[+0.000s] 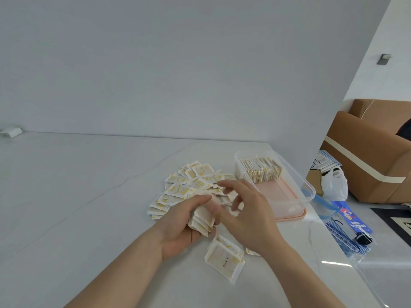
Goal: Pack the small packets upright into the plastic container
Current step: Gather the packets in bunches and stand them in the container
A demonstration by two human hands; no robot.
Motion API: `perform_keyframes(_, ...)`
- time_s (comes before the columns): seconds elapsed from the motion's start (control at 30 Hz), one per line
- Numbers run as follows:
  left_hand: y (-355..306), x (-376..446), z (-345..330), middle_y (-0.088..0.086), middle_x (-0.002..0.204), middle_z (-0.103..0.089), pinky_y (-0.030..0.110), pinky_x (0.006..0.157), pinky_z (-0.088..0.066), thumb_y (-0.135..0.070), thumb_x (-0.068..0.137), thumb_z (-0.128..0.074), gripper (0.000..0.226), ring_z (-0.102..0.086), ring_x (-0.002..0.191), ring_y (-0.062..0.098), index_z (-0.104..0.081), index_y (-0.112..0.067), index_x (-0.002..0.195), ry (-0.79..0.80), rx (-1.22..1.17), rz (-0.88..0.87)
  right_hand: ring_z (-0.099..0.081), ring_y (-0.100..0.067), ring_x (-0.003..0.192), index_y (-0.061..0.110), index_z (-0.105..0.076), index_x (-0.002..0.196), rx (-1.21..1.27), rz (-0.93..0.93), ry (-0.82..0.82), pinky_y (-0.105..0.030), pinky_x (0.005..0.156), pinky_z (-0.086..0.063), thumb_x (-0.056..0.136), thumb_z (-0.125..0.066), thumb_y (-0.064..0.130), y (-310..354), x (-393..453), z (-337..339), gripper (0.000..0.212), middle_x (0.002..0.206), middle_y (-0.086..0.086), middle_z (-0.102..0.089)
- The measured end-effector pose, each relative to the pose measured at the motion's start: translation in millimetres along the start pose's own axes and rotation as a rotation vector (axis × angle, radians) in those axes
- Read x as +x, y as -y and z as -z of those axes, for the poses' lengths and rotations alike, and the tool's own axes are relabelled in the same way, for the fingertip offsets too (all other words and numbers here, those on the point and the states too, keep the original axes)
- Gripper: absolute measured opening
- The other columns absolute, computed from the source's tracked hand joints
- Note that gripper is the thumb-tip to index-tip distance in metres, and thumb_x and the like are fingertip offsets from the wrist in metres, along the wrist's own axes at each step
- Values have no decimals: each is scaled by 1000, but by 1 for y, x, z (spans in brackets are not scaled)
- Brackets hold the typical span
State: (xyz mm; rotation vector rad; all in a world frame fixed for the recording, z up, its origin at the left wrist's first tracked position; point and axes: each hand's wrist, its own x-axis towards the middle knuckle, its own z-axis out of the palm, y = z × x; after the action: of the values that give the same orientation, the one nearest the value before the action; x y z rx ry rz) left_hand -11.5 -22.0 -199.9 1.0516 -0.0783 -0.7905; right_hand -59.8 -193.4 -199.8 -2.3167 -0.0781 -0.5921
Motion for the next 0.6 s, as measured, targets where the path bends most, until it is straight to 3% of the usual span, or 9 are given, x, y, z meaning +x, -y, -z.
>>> perform_keyframes(0.1,-1,-1,-3,15,111,-75,38,80,-55,-21,96,-63,36,-68,85,23,-67,-3,126,-57,43,-21,-37,2,136,43,-25,157,-110,137,269,-18,109,-34,61,-80,73,3,-4,4,115,142,31,-37)
perform_keyframes(0.17,1,-1,-4,13,103,-77,37,75,-57,-20,96,-61,34,-70,81,22,-67,-2,125,-61,95,-31,-26,0,143,39,-13,161,-239,206,319,-25,116,-27,57,-78,73,0,-4,-1,127,149,28,-34)
perform_keyframes(0.33,3,-2,-3,21,113,-74,46,88,-52,-17,96,-59,33,-68,100,33,-71,-2,123,-17,177,-60,-43,-6,127,32,-29,159,-233,277,167,-35,106,-41,68,-76,56,-9,-2,-15,106,133,23,-53)
perform_keyframes(0.47,1,0,4,29,122,-69,53,100,-50,-12,92,-65,34,-66,115,45,-70,-3,124,-1,212,-83,-45,-8,120,34,-33,157,-231,372,153,-34,100,-47,75,-80,52,-9,-2,-13,96,133,24,-52)
perform_keyframes(0.6,-1,0,5,26,116,-70,48,95,-53,-11,85,-64,41,-68,107,38,-69,-6,125,45,262,-136,-41,-7,125,37,-27,160,-254,455,141,-33,100,-47,79,-77,50,-7,-2,-15,96,141,29,-47)
